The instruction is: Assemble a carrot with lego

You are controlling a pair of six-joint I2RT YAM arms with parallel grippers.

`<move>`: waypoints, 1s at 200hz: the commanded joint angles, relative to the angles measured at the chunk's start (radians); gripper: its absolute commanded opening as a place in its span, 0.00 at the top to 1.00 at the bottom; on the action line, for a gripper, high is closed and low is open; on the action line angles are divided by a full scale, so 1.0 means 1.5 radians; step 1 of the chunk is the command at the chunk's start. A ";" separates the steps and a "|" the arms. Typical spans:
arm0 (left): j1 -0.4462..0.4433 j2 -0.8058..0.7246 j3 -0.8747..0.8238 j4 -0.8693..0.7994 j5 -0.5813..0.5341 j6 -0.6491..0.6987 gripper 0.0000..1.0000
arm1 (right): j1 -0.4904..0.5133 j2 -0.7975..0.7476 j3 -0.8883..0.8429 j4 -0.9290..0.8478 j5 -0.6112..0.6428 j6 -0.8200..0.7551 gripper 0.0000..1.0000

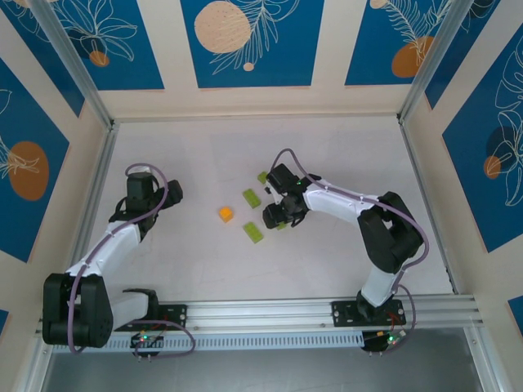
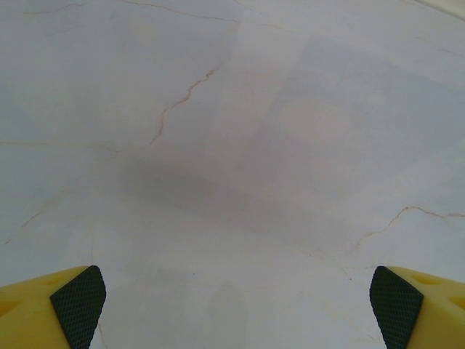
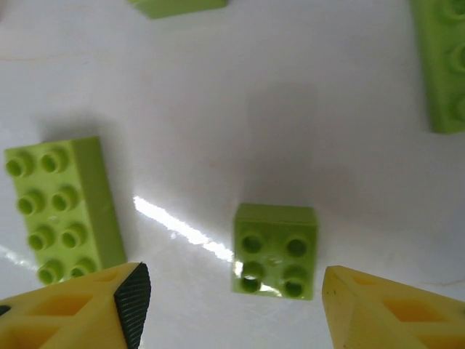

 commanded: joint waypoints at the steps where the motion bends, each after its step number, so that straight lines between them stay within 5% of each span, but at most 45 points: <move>1: -0.002 0.002 0.022 -0.011 0.003 -0.009 0.04 | 0.031 0.002 0.043 -0.029 -0.032 -0.011 0.34; 200: -0.001 0.000 0.021 -0.021 -0.002 -0.008 0.04 | 0.108 0.167 0.194 -0.105 -0.030 -0.032 0.39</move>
